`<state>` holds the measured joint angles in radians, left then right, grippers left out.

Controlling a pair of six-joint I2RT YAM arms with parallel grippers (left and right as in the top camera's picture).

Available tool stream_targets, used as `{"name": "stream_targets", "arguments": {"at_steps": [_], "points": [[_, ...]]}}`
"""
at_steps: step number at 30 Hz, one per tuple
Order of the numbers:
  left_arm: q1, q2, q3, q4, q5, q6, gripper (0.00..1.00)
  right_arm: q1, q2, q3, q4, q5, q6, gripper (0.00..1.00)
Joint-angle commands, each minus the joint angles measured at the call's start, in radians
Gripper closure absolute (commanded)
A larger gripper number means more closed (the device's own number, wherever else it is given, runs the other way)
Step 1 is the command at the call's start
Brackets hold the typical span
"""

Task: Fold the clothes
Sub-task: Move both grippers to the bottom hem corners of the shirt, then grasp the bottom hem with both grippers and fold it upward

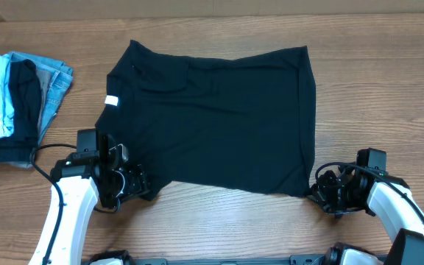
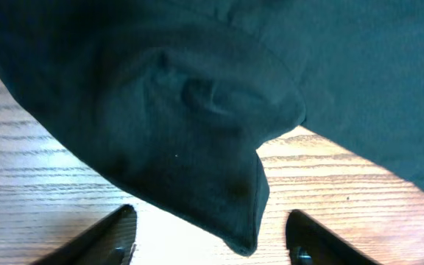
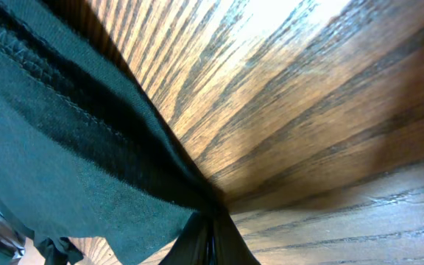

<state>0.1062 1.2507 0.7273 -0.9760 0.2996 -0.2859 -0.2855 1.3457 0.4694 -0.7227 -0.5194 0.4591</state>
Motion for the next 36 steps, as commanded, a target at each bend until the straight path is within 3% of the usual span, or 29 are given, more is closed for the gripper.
{"name": "stream_targets", "arguments": {"at_steps": [1, 3, 7, 13, 16, 17, 18, 23, 30, 36], "points": [[-0.004, -0.009, -0.067, 0.025, 0.020, -0.066, 0.28, 0.004, 0.003, 0.023, 0.004, 0.001, -0.010, 0.96], [-0.004, -0.009, -0.107, 0.082, 0.096, -0.090, 0.28, 0.004, 0.003, 0.023, 0.004, 0.001, -0.010, 0.96], [-0.004, -0.009, -0.120, 0.148, 0.101, -0.164, 0.27, 0.004, 0.003, 0.023, 0.003, 0.001, -0.010, 0.96], [-0.004, -0.009, -0.120, 0.295, 0.101, -0.212, 0.35, 0.004, 0.003, 0.023, 0.003, 0.001, -0.010, 0.96], [-0.004, -0.009, -0.120, 0.297, 0.100, -0.212, 0.59, 0.004, 0.003, 0.023, 0.003, 0.001, -0.010, 0.96], [-0.004, -0.009, -0.120, 0.297, 0.100, -0.212, 0.87, 0.004, 0.003, 0.023, 0.003, 0.001, -0.010, 0.96], [-0.004, -0.009, -0.120, 0.297, 0.101, -0.212, 0.96, 0.004, 0.003, 0.023, 0.003, 0.001, -0.010, 0.96], [-0.004, -0.010, -0.029, 0.238, 0.094, -0.154, 0.96, 0.004, -0.001, 0.078, -0.076, -0.006, -0.021, 0.96], [0.034, -0.010, 0.372, 0.097, 0.002, -0.095, 0.96, 0.004, -0.015, 0.378, -0.188, -0.005, -0.048, 0.96], [0.084, -0.010, 0.399, 0.097, -0.101, -0.095, 0.96, 0.004, -0.015, 0.454, -0.170, 0.132, -0.047, 0.96]]}}
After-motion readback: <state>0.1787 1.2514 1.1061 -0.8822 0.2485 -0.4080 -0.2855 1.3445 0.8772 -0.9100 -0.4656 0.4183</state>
